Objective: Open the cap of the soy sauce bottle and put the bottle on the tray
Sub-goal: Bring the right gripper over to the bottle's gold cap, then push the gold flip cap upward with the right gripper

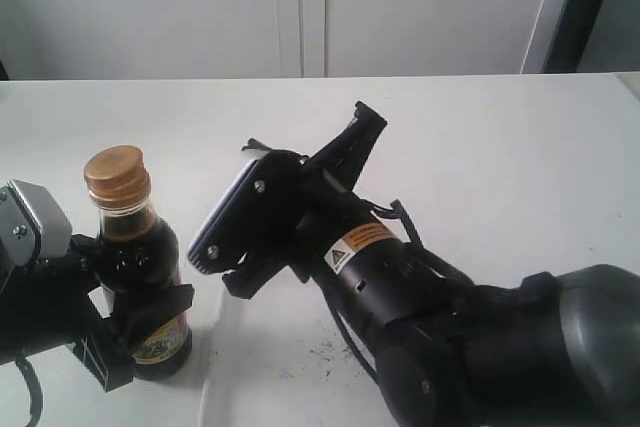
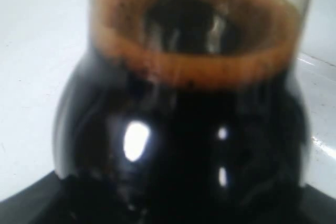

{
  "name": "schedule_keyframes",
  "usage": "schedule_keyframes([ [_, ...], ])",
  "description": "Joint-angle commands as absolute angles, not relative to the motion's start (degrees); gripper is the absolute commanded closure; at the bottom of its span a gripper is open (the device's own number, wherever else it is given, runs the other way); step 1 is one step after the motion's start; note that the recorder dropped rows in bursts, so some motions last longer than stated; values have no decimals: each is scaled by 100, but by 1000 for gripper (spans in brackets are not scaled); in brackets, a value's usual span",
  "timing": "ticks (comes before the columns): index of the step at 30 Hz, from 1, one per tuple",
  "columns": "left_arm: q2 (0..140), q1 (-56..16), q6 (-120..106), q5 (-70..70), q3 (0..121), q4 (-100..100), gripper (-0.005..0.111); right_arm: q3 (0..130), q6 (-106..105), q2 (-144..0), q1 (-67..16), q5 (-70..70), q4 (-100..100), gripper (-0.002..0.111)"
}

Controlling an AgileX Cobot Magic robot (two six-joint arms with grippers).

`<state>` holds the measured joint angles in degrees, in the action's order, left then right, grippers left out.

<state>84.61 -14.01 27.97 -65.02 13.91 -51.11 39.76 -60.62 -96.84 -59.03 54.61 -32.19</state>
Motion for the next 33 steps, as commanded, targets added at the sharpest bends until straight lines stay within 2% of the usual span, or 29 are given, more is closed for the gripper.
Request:
schedule_keyframes([
  [1, 8463, -1442, 2800, -6284, 1371, -5231, 107, 3939, -6337, -9682, -6023, 5525, -2689, 108],
  [7, 8463, -1442, 2800, -6284, 1371, -5231, 107, 4007, -6325, -9682, -6061, 5469, -2461, 108],
  [19, 8463, -1442, 2723, -6286, 1371, -5231, 107, 4693, -6814, -9686, -6270, 4339, -3003, 108],
  [26, 8463, -1442, 2722, -6297, 1371, -5231, 107, 4984, -8106, -9686, -6644, 4332, -4083, 108],
  [33, 8463, -1442, 2722, -6297, 1371, -5231, 107, 5019, -8109, -9686, -6792, 4332, -4102, 108],
])
